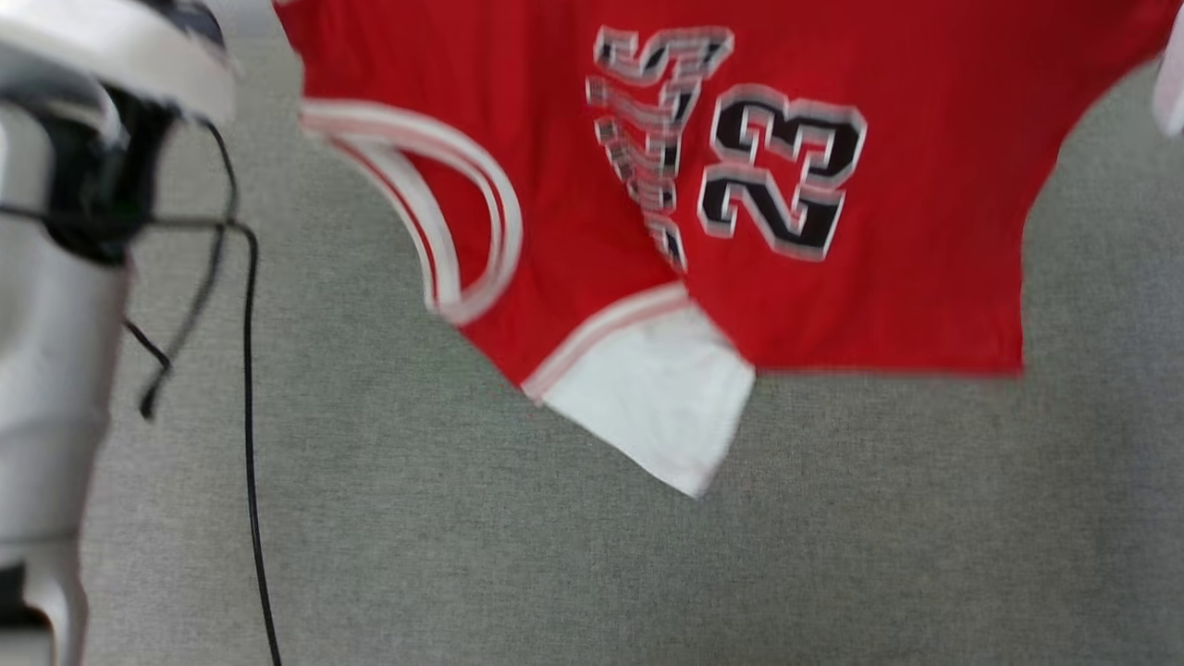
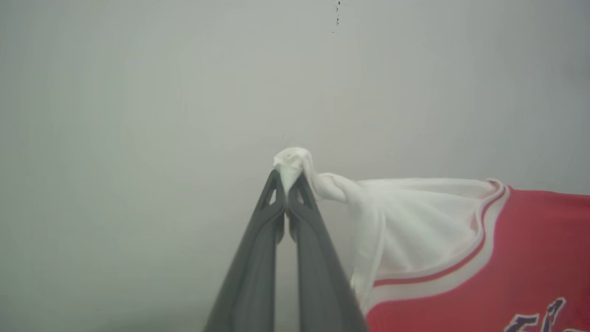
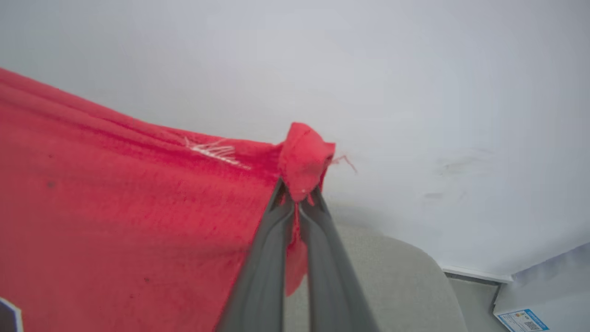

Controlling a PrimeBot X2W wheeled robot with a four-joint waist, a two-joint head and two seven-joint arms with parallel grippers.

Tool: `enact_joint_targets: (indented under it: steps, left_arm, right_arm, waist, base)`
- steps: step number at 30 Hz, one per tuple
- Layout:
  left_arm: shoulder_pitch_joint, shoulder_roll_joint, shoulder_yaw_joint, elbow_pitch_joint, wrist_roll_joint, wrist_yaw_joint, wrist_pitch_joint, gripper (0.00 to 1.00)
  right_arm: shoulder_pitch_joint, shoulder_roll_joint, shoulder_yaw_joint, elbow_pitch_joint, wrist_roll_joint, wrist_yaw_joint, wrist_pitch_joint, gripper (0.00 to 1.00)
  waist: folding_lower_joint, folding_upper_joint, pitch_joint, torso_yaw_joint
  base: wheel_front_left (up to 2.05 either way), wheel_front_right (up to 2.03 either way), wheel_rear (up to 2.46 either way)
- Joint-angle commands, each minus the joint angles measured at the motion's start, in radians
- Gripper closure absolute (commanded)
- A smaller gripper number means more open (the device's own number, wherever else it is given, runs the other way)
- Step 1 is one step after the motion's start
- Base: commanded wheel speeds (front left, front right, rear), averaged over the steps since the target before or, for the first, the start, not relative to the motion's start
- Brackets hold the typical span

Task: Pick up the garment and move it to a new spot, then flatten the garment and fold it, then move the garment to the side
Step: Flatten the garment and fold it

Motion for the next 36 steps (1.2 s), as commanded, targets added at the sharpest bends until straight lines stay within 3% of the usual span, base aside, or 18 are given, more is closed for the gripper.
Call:
enact_joint_targets:
  steps: [1, 7, 18, 29, 36]
  left_arm:
    - [-0.103, 0.021, 0.013, 0.058, 0.017, -0.008, -0.015, 1.0]
    - [-0.348, 0.059, 0.018, 0.205, 0.06, -0.027, -0.043, 1.0]
    - [-0.631, 0.094, 0.037, 0.377, 0.049, -0.055, -0.089, 1.0]
    - [-0.606, 0.056, 0.002, 0.51, -0.016, -0.074, -0.15, 1.0]
    - [-0.527, 0.038, -0.061, 0.51, -0.12, -0.075, -0.163, 1.0]
  right_arm:
    - [-0.068, 0.014, -0.025, 0.007, -0.049, -0.002, -0.036, 1.0]
    - [-0.239, 0.062, -0.073, 0.052, -0.163, -0.002, -0.122, 1.0]
    - [-0.499, 0.124, -0.114, 0.141, -0.271, -0.003, -0.256, 1.0]
    - [-0.559, 0.191, -0.2, 0.298, -0.344, -0.003, -0.371, 1.0]
    - [-0.539, 0.219, -0.234, 0.383, -0.337, -0.003, -0.408, 1.0]
  waist:
    - [-0.0001, 0.0, 0.034, -0.013]
    - [-0.0001, 0.0, 0.093, -0.04]
    - [-0.0001, 0.0, 0.262, -0.05]
    - [-0.0001, 0.0, 0.374, -0.022]
    - [-0.0001, 0.0, 0.408, -0.014]
  base:
    - [0.0, 0.0, 0.0]
    - [0.0, 0.0, 0.0]
    - [0.0, 0.0, 0.0]
    - [0.0, 0.0, 0.0]
    - [0.0, 0.0, 0.0]
